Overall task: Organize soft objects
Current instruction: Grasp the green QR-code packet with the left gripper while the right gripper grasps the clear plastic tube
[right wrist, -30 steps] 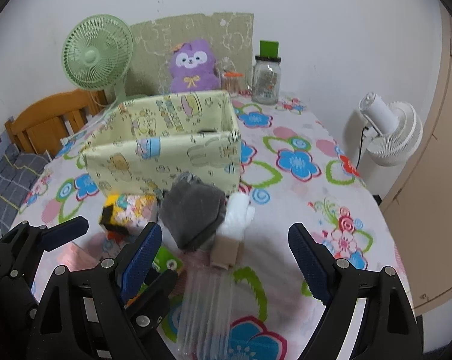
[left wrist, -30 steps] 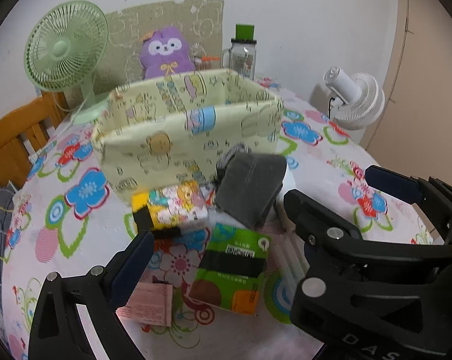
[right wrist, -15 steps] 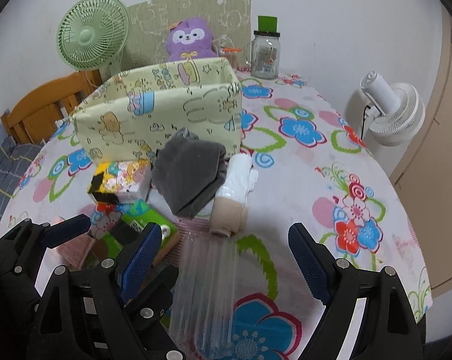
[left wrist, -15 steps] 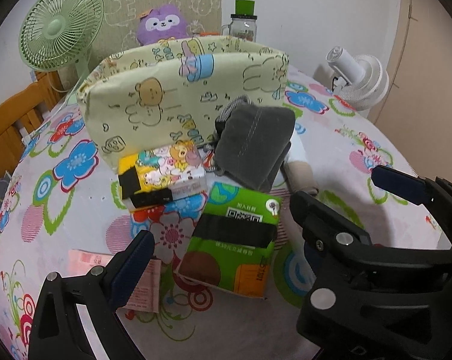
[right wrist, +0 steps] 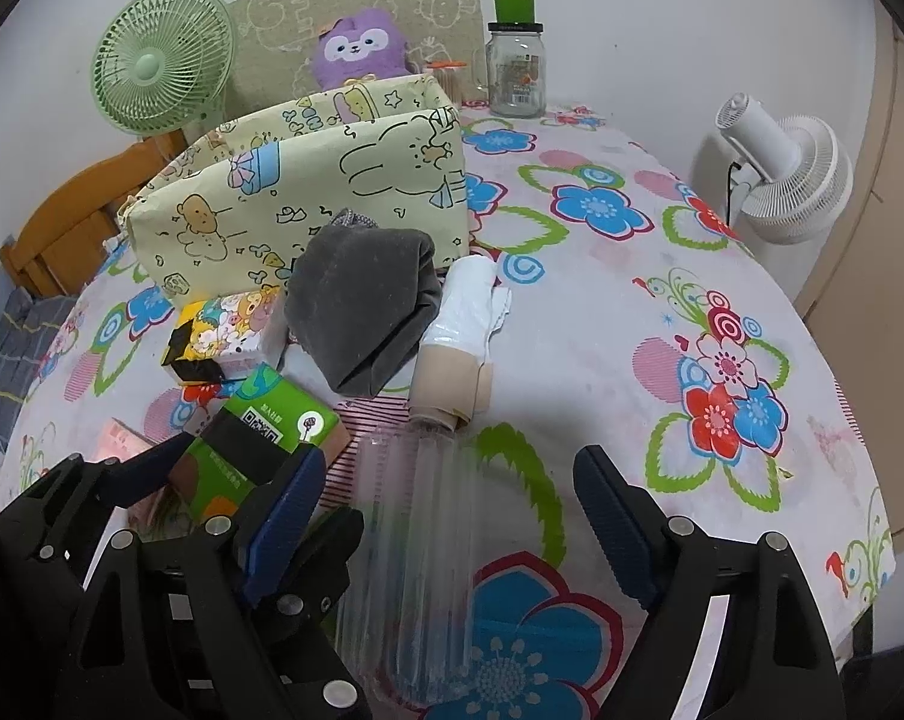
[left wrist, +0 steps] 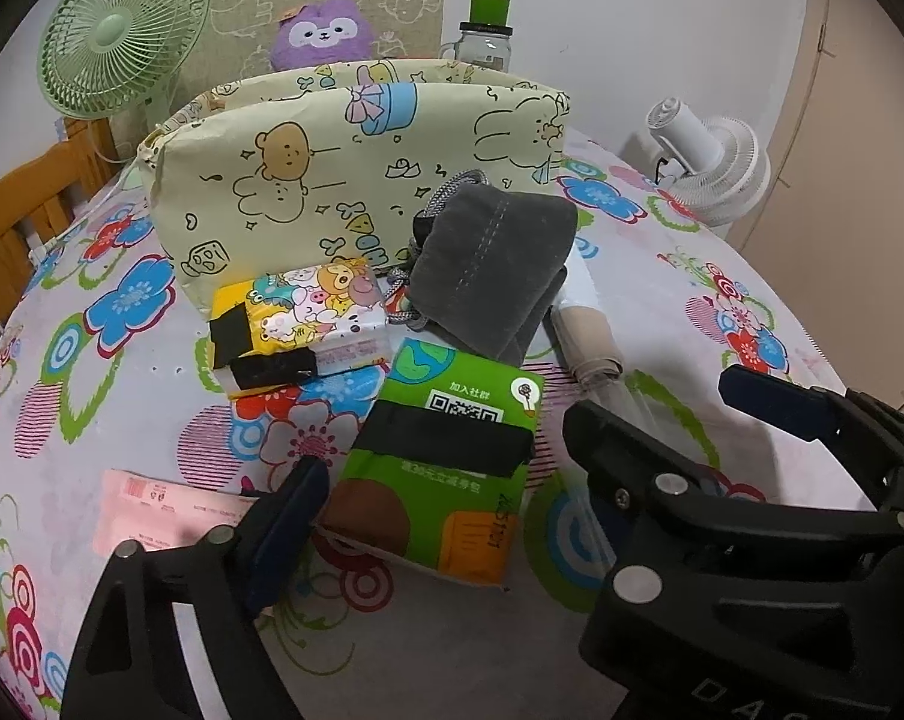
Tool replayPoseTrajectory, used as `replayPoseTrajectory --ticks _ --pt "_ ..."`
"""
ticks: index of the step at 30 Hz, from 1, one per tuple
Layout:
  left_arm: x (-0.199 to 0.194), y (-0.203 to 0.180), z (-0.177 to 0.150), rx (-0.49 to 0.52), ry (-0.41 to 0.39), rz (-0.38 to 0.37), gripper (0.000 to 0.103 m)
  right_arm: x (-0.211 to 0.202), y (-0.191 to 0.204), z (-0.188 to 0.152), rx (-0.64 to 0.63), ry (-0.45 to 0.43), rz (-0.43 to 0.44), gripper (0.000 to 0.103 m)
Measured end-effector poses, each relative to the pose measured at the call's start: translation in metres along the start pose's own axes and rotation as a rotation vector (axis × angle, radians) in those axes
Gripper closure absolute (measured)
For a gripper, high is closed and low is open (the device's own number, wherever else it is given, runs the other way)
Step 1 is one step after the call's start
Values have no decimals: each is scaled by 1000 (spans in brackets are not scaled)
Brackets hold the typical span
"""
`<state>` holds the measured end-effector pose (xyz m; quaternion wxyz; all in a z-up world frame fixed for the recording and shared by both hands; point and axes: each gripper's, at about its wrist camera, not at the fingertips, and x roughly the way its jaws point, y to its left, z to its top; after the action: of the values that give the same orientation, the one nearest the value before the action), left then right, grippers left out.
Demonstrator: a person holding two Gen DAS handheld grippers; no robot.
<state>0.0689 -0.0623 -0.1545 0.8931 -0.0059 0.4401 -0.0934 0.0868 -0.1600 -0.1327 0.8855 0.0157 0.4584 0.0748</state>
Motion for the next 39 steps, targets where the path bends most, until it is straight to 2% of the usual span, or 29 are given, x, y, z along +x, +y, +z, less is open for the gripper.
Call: replayPoseTrajectory --ticks 1,2,7,12,14,16,22,25,27,28,31,35,39 --pt "0 0 -1 1 3 15 27 0 1 0 -4 0 -8 17" --pt "0 0 -1 6 10 40 30 -1 2 0 -12 1 -18 17" --pt "-2 3 -4 17 4 55 38 3 3 -2 -12 18 -14 18" --pt "-3 3 -7 28 -6 66 39 6 5 -4 -1 33 0 21" --pt "-3 3 -6 28 -4 68 39 5 7 -4 -3 31 4 26" --pt "-3 2 -6 35 -5 74 39 8 10 -3 -3 48 6 44" --pt "-2 2 -5 42 -1 68 39 12 9 -3 19 71 29 49" --pt "0 -1 -4 79 -12 74 38 14 11 -3 16 74 35 64" --pt "0 -3 -3 86 -15 75 39 14 11 -2 18 74 42 69" --pt "1 -2 -3 80 -12 67 45 15 11 -1 20 75 47 72" --pt "0 1 -2 56 -5 23 48 13 12 -1 19 66 45 76" --pt "-2 0 0 38 4 -16 49 8 13 0 16 49 41 78" --pt "-9 -3 3 37 -8 -19 49 2 11 3 16 36 41 79"
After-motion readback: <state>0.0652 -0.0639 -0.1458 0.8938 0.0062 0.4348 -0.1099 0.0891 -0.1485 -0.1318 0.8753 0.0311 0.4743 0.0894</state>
